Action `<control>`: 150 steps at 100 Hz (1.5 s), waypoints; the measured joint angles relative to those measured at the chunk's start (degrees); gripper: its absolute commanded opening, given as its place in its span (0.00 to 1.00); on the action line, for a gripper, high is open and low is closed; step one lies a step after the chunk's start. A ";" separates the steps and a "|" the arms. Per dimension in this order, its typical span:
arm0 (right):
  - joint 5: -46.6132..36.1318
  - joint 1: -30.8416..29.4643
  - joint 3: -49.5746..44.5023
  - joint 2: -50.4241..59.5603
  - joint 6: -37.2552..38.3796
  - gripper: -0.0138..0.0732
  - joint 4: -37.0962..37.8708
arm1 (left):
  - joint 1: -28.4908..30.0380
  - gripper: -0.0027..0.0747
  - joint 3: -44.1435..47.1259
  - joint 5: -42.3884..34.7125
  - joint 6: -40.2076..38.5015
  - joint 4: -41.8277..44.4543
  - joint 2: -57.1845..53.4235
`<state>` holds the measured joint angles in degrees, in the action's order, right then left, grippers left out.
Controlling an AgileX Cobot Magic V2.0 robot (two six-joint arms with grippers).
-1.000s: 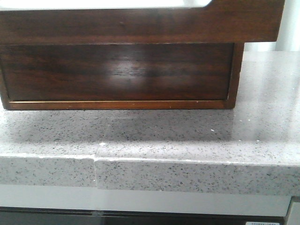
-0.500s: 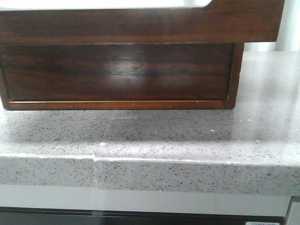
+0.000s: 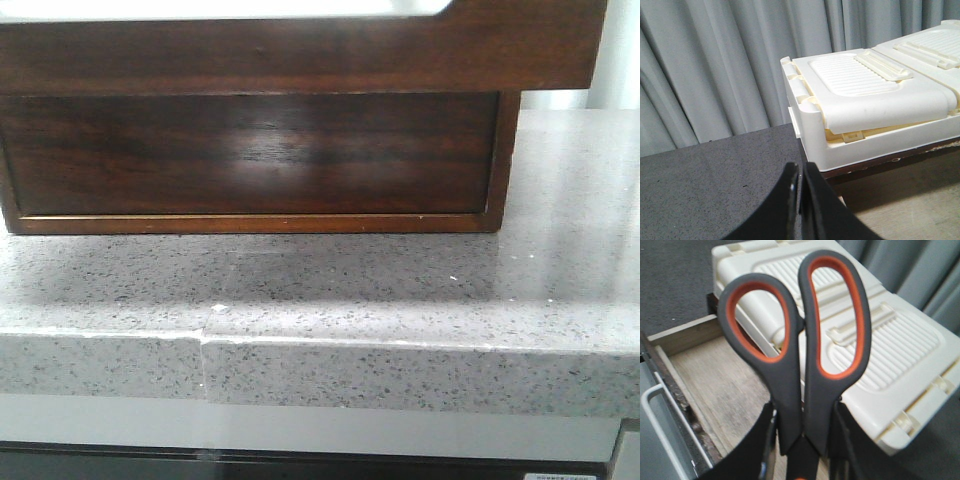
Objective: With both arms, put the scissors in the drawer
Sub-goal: 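Carry the scissors over the open drawer with the right gripper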
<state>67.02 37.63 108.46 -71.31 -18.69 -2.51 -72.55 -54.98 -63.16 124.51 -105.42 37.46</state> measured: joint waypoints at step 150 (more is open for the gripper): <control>0.29 12.14 -0.01 -22.88 -20.63 0.08 5.93 | 0.00 0.01 0.00 1.96 0.00 0.00 0.00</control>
<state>67.31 49.78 108.45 -94.19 -39.32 3.42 -72.55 -54.98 -61.20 124.51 -105.42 37.46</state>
